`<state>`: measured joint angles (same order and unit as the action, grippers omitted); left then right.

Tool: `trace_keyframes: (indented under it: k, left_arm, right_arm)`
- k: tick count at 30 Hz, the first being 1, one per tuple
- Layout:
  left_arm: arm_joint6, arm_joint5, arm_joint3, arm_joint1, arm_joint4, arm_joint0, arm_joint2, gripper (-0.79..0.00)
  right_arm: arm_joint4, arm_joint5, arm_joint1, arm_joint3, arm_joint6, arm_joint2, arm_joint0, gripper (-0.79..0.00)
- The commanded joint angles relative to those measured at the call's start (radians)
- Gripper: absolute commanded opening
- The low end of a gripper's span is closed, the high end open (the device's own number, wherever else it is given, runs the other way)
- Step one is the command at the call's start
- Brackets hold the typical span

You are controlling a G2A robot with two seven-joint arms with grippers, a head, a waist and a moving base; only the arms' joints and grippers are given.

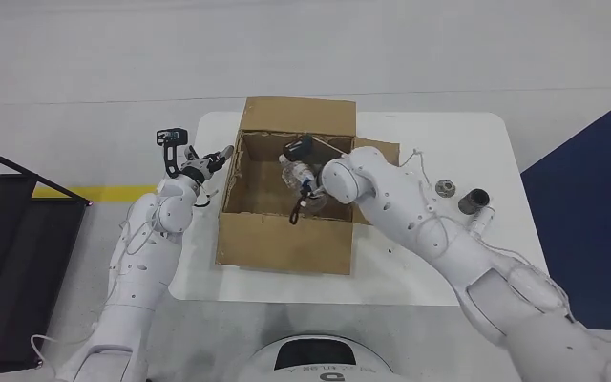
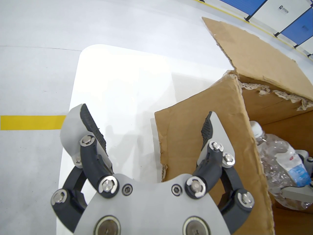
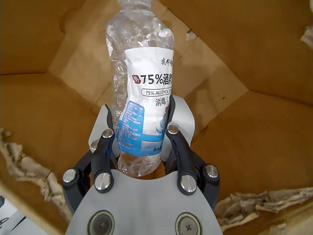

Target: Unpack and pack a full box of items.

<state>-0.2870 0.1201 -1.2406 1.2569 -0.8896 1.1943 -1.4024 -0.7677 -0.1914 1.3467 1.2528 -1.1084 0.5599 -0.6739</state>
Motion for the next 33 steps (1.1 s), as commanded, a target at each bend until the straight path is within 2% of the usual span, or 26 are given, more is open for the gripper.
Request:
trace_keyframes:
  k: [1,5,9,12,16,19,21,33]
  left_arm:
    - [0.000,0.000,0.000,0.000,0.000,0.000,0.000,0.000]
    - [0.000,0.000,0.000,0.000,0.000,0.000,0.000,0.000]
    - [0.000,0.000,0.000,0.000,0.000,0.000,0.000,0.000]
    - [0.000,0.000,0.000,0.000,0.000,0.000,0.000,0.000]
    - [0.000,0.000,0.000,0.000,0.000,0.000,0.000,0.000]
    - [0.000,0.000,0.000,0.000,0.000,0.000,0.000,0.000]
    - [0.000,0.000,0.000,0.000,0.000,0.000,0.000,0.000]
    - [0.000,0.000,0.000,0.000,0.000,0.000,0.000,0.000]
  right_arm:
    - [0.009,0.001,0.014,-0.031,0.003,-0.012,0.014,0.000]
    - [0.046,0.035,0.019,-0.023,0.038,0.018,0.016,0.000]
    - [0.023,0.045,-0.023,0.113,0.080,0.124,-0.042,0.000]
    - [-0.001,0.073,-0.083,0.321,0.101,0.285,-0.173,0.000]
    - [-0.059,0.105,-0.163,0.602,0.125,0.585,-0.445,0.000]
    - [-0.044,0.124,-0.192,0.702,0.140,0.766,-0.612,0.000]
    - [0.005,0.138,-0.201,0.729,0.161,0.848,-0.681,0.000]
    - [0.033,0.141,-0.201,0.735,0.177,0.869,-0.696,0.000]
